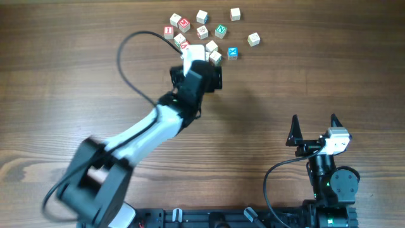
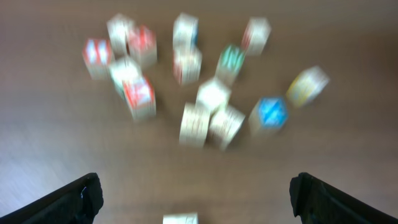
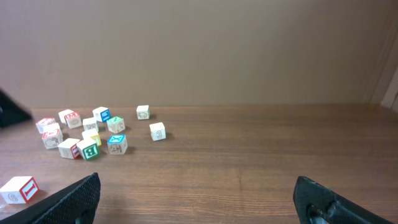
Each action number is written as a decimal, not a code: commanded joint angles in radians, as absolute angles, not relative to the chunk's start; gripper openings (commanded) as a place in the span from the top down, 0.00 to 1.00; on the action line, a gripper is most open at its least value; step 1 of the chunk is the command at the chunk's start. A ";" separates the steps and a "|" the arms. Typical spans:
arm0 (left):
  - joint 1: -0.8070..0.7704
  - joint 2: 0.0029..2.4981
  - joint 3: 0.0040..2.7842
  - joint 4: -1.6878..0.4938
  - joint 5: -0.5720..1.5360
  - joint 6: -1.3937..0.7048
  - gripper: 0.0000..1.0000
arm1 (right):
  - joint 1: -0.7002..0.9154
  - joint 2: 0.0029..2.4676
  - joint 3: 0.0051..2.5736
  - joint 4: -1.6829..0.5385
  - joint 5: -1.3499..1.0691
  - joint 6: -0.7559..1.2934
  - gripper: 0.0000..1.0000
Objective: Form a horizontal line
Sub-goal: 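Set the bird block down below the cluster and open the left gripper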
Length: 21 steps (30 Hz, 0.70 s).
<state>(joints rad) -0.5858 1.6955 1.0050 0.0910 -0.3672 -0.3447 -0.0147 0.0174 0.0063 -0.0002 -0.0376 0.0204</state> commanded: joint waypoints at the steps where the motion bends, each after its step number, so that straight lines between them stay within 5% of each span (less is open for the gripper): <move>1: -0.545 1.603 1.053 0.094 -0.337 -0.284 0.00 | -0.016 0.005 0.005 0.001 -0.054 0.007 0.00; 11: -0.389 1.694 1.253 0.028 -0.093 -0.242 0.00 | -0.016 0.005 0.005 0.001 -0.054 0.007 0.00; 21: -0.362 2.032 1.589 -0.159 -0.080 -0.279 0.00 | -0.016 0.005 0.005 0.001 -0.054 0.007 0.00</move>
